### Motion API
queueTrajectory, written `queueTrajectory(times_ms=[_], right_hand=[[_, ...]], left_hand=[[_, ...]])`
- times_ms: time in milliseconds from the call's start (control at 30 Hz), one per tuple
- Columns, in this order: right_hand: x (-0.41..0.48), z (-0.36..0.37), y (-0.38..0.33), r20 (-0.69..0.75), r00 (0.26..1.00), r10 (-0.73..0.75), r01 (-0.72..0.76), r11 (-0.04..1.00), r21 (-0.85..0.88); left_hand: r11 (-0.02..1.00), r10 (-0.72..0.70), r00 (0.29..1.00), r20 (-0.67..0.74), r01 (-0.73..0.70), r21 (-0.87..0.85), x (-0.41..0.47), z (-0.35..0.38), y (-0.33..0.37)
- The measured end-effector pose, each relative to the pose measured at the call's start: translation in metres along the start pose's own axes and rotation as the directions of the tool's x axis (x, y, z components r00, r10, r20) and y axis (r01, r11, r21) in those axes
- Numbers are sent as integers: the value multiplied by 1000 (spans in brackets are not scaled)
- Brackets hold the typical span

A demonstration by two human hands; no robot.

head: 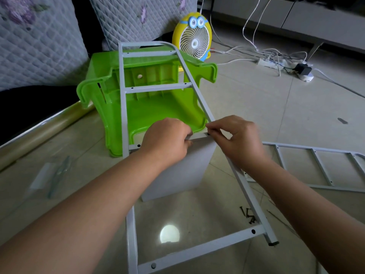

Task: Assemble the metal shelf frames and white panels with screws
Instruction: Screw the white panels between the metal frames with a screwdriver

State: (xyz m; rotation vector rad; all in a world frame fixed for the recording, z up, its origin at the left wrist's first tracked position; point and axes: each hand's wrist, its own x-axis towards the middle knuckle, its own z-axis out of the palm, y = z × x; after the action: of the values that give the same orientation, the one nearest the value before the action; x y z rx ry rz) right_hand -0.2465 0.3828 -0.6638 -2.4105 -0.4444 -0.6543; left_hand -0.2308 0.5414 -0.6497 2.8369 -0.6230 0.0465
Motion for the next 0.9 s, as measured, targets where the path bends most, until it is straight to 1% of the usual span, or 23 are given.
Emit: queueTrajectory(times_ms=[100, 200, 300, 400, 500, 633, 767, 833, 900], right_hand=[[3, -5, 1, 29, 997, -70, 71, 997, -39], [8, -11, 0, 145, 974, -173, 190, 976, -109], [15, -14, 0, 245, 941, -232, 277, 947, -165], [21, -18, 0, 367, 904, -219, 310, 928, -209], [29, -23, -4, 470, 870, -146, 303, 912, -277], [38, -25, -6, 641, 766, -51, 382, 838, -390], [39, -24, -10, 680, 732, -37, 427, 803, -416], [39, -26, -8, 674, 739, -25, 422, 797, -433], [36, -26, -9, 646, 754, -118, 466, 789, -400]], left_hand=[[1000, -5, 1000, 4, 5, -6, -1, 0, 0], [1000, -9, 1000, 3, 9, -9, 0, -1, 0], [1000, -17, 1000, -1, 17, -16, -1, -1, 0], [999, -28, 1000, -1, 28, -43, -1, 0, -1], [999, -23, 1000, -4, 23, -49, -2, 0, -2], [998, -29, 1000, 4, 29, -51, -2, 1, -2], [998, -28, 1000, 2, 28, -50, -2, 0, -2], [998, -25, 1000, 3, 25, -49, -2, 0, -2], [998, -23, 1000, 5, 23, -51, -2, 1, -2]])
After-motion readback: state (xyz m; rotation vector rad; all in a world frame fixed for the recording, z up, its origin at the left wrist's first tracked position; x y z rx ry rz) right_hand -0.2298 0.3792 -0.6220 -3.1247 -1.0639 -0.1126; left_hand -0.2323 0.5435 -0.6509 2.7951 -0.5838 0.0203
